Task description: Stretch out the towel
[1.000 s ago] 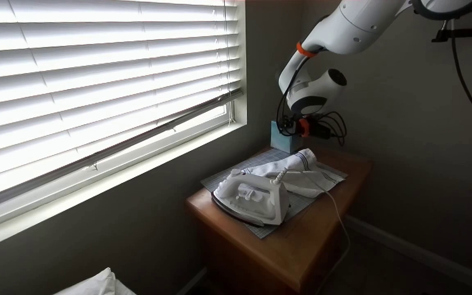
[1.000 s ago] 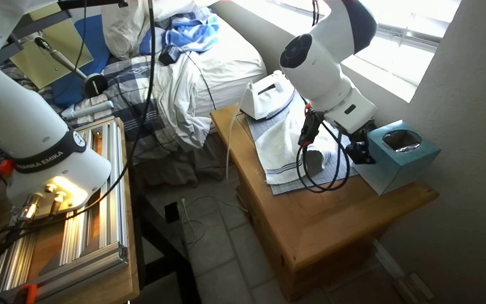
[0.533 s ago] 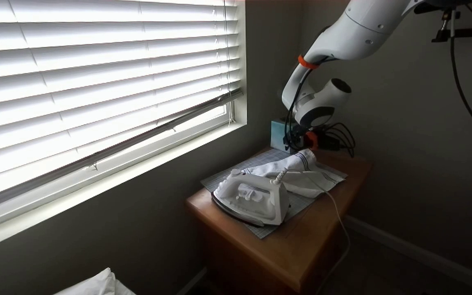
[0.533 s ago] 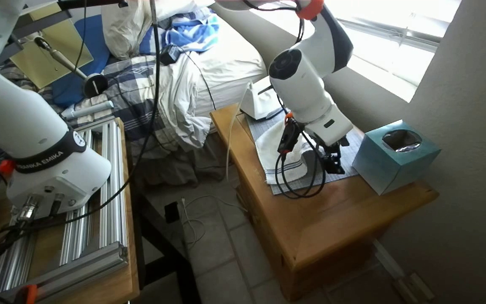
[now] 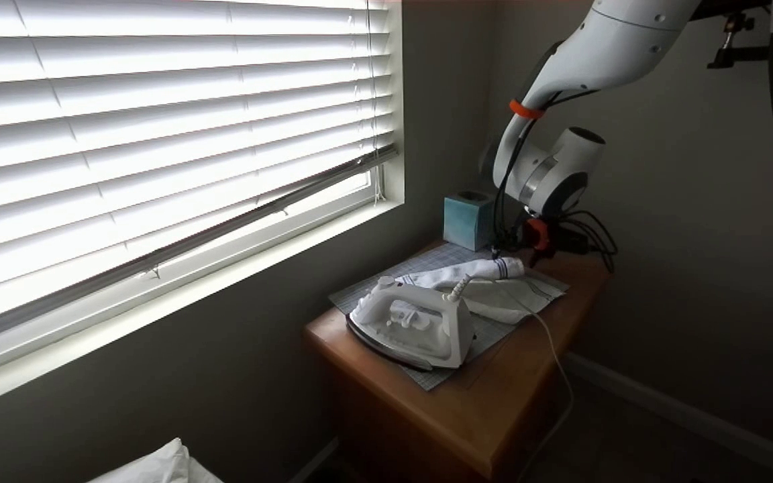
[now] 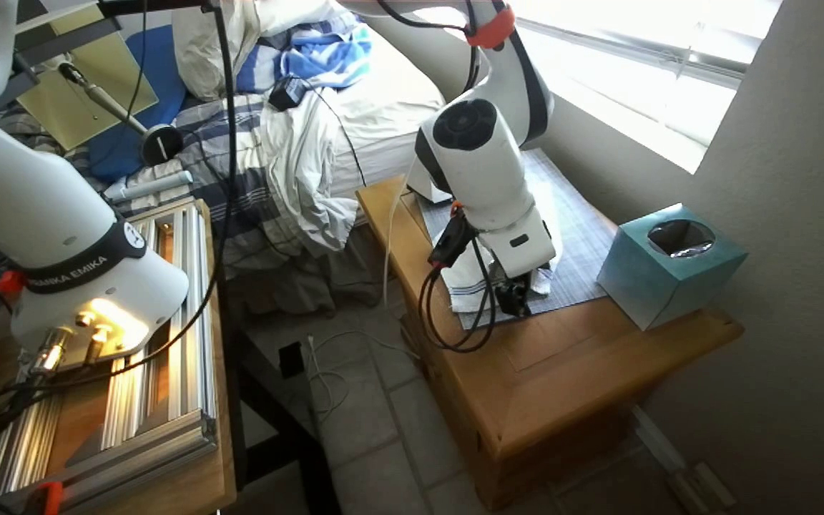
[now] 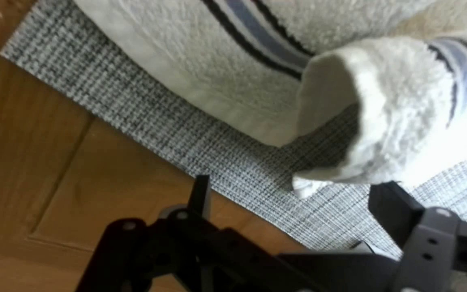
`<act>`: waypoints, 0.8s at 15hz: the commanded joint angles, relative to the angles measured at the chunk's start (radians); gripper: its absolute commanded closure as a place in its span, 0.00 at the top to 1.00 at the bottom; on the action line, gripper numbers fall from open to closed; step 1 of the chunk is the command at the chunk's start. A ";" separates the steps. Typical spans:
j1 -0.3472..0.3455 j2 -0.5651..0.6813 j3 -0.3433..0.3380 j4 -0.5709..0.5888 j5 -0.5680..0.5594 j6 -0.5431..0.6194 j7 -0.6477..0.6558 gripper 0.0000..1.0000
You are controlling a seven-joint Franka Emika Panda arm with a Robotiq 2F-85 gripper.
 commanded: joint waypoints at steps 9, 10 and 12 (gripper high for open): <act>0.000 -0.043 -0.032 -0.049 -0.121 -0.064 0.159 1.00; 0.000 -0.043 -0.032 -0.049 -0.121 -0.064 0.159 1.00; 0.020 -0.035 -0.063 -0.050 -0.183 -0.119 0.261 1.00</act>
